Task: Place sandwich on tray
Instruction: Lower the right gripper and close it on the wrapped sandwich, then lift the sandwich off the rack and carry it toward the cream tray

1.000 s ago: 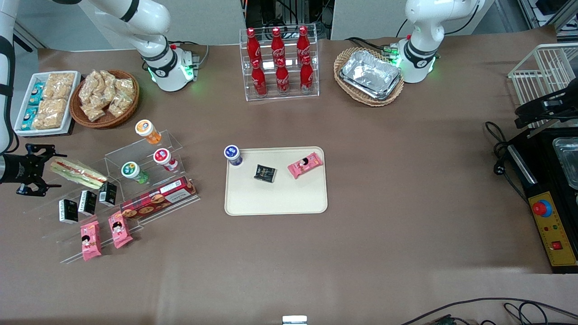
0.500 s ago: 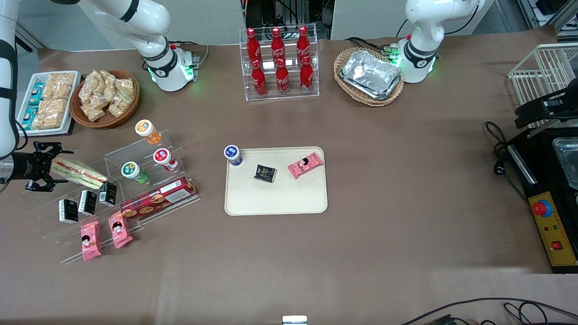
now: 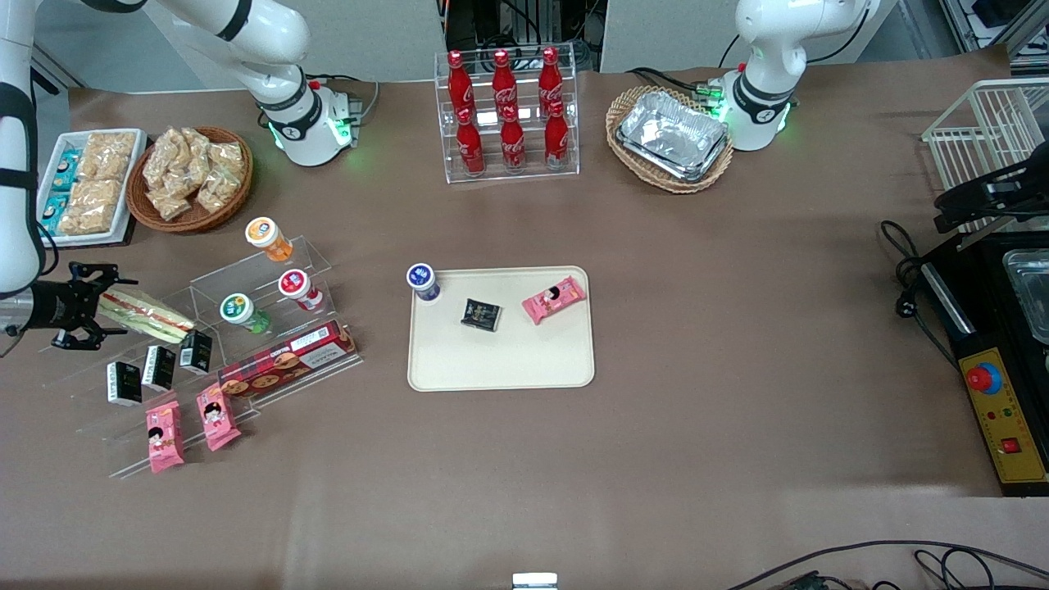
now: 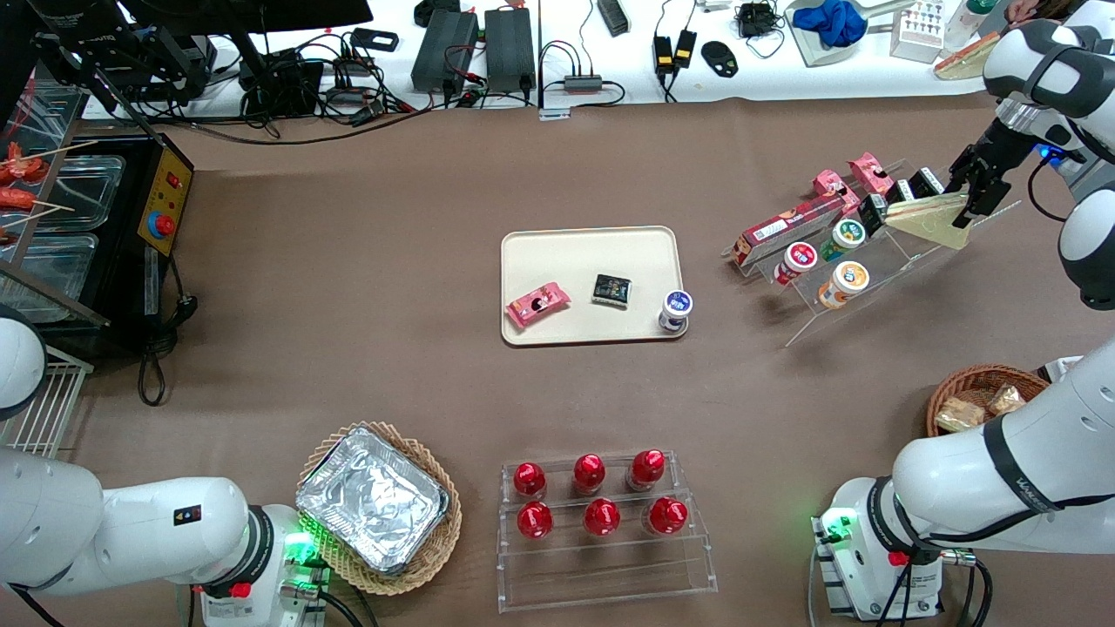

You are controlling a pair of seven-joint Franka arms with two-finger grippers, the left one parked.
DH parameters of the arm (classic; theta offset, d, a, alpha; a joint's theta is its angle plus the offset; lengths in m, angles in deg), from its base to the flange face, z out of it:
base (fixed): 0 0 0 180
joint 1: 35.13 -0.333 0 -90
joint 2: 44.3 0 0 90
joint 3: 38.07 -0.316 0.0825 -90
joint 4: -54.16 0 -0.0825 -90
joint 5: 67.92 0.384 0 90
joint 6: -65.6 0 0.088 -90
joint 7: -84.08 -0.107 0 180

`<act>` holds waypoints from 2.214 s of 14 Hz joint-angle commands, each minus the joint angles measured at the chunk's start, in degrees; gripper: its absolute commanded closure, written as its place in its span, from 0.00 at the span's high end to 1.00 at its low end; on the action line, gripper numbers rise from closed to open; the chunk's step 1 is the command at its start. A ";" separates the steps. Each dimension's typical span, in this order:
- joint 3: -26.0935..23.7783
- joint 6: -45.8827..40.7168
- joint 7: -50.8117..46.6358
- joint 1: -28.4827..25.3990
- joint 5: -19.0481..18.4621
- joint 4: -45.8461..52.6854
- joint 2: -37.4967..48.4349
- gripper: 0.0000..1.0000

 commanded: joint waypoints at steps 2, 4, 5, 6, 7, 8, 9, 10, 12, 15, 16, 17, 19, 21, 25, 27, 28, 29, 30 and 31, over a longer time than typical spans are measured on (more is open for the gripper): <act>-0.28 0.65 1.27 0.23 0.20 0.57 0.02 0.62; -0.28 0.56 2.51 0.06 0.20 1.18 0.03 0.57; -0.28 0.47 3.64 0.05 0.20 1.79 0.03 0.50; -0.36 0.30 4.79 0.05 0.20 2.23 0.11 0.49; -0.36 -0.23 6.45 -0.12 0.20 2.50 0.38 0.40; -0.45 -1.02 7.77 -0.38 0.20 2.50 0.47 0.31; -0.54 -1.28 8.05 -0.56 0.20 2.50 0.55 0.28; -0.80 -1.29 8.22 -0.56 0.20 2.50 0.73 0.26; -0.98 -1.90 9.10 -0.65 0.28 3.81 1.34 0.27; -2.56 -5.76 14.36 -1.26 0.02 6.54 3.18 0.28; -3.60 -5.94 16.81 -2.66 -1.63 6.72 4.15 0.28; -4.49 -6.03 19.27 -4.41 -4.09 7.50 4.85 0.28; -5.89 -7.17 20.70 -5.83 -4.64 11.36 4.95 0.28; -9.40 -7.97 23.16 -6.01 -4.81 14.18 4.95 0.28; -17.39 -7.44 31.31 -6.79 -9.01 16.12 4.77 0.28; -20.74 -7.44 38.69 -7.59 -13.15 16.12 4.77 0.28; -22.06 -7.35 40.90 -7.59 -13.34 16.12 4.77 0.28; -23.29 -7.26 43.09 -7.59 -13.34 16.12 4.69 0.28; -24.87 -7.00 45.47 -7.59 -13.43 16.12 4.60 0.28; -26.02 -6.74 47.40 -7.68 -13.86 16.04 4.42 0.28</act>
